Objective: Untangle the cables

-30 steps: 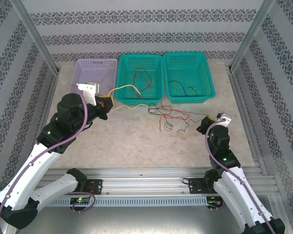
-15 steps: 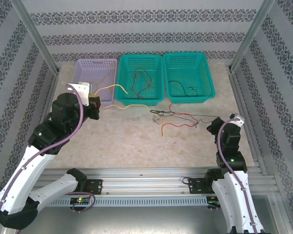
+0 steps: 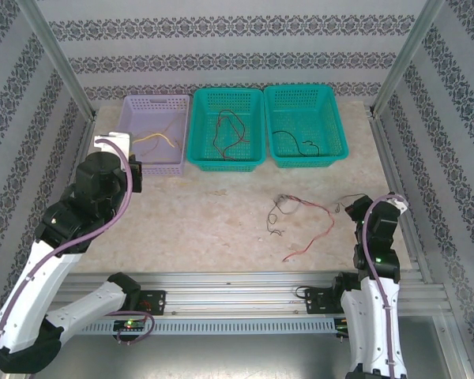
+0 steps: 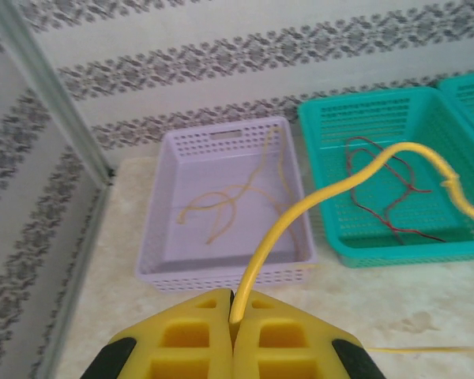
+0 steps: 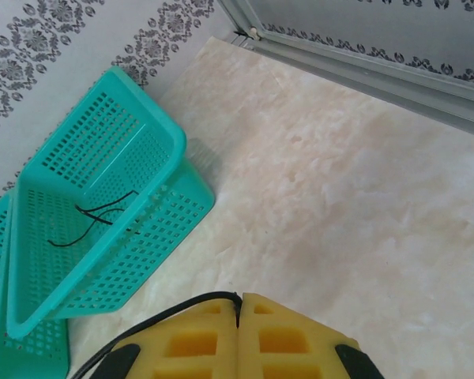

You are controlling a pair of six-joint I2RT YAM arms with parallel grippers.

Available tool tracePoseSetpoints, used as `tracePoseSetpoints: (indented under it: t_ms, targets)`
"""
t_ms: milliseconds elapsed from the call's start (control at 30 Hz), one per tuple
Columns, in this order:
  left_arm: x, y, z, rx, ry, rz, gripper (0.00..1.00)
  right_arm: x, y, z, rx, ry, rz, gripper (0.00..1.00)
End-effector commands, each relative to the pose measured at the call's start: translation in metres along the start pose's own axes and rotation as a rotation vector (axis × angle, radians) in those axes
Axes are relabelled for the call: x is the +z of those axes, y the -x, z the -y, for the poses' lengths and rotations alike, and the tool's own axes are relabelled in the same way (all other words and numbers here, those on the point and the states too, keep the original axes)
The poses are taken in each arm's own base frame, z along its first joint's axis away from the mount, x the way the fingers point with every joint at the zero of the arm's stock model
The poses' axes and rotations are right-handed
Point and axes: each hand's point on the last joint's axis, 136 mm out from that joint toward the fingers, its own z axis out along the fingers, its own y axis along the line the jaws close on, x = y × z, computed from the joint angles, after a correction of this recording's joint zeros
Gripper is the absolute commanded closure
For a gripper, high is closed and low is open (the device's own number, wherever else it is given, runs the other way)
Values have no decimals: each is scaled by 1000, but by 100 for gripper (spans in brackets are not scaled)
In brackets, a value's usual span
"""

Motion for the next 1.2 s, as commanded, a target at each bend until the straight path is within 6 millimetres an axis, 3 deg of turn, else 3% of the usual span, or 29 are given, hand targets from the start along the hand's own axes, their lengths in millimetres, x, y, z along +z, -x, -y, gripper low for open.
tracePoseSetpoints:
  t_ms: [0, 67, 167, 333, 533, 800, 1067, 1167]
  targets:
    - [-17, 11, -34, 37, 139, 30, 100, 0, 1, 5, -5, -31, -8, 100]
    - [-19, 16, -32, 14, 113, 47, 100, 1, -2, -1, -15, -3, -29, 100]
    - [-15, 23, -12, -40, 9, 51, 100, 5, -10, -16, -20, 75, -79, 100]
    - [5, 44, 34, -100, -170, 49, 100, 7, -17, -43, -28, 208, -134, 100]
    - [36, 83, 84, -110, -324, 65, 100, -9, -6, -77, -71, 340, -131, 100]
    - [116, 93, 162, -94, -469, 1, 100, -47, 13, -129, -103, 539, -87, 100]
    - [198, 87, 192, -31, -378, -23, 100, -78, 20, -153, -138, 659, -69, 100]
    - [216, 85, 196, -47, -375, -35, 100, -85, 19, -155, -157, 675, -67, 100]
